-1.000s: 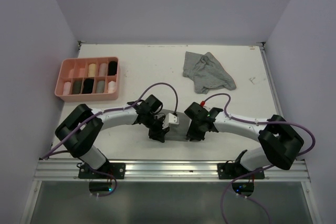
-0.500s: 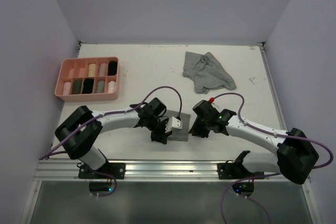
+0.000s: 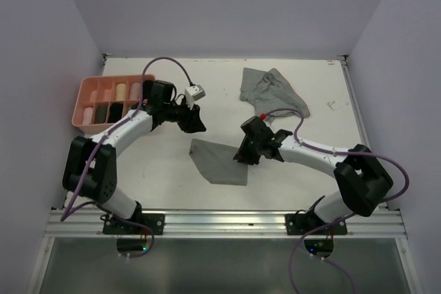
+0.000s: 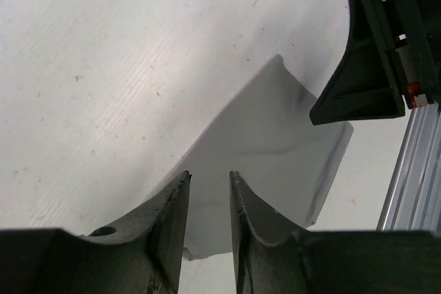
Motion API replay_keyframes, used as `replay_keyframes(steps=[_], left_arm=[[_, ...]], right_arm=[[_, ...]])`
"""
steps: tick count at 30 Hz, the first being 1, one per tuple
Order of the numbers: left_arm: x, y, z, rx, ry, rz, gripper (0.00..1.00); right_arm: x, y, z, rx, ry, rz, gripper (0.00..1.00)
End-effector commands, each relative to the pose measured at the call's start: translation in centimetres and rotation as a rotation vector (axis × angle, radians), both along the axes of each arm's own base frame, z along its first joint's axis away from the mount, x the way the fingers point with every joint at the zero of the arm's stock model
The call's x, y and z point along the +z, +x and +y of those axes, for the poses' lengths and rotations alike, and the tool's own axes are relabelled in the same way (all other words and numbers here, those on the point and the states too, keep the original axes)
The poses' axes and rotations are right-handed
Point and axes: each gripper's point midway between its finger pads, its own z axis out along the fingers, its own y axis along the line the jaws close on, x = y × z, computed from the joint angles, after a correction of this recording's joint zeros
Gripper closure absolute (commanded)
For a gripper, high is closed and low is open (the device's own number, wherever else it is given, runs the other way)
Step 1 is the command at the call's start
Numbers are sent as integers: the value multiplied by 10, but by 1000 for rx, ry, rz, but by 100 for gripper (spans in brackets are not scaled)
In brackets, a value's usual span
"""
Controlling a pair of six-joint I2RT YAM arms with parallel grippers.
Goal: Roll the underwear
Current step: Fold the underwear
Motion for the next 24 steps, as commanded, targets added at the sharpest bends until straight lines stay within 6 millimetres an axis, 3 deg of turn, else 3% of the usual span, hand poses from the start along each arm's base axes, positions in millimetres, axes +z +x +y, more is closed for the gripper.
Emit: replay_keyframes(steps=[1,6,9,14,19,22,24], left_arm=[[-21,8,7,47,-52,173,68],[-64,9,22,91,-18,288,73],[-88,9,36,135,25,343,75],[-116,15,57,200,101,381,75],[-124,23,64,234,133,370,71],[-109,29,63,214,92,326,66],[-82,32,58,161,29,242,63]], right_arm=[[15,36,14,26,54,-89,73],[4,61,-4,-1,45,-84,73],[-13,64,-14,1,16,-42,73],[-48,48,-23,27,-34,61,75],[-60,47,-32,29,-61,82,77],[-56,53,-36,44,-75,75,78],[-43,61,-35,73,-86,47,78]])
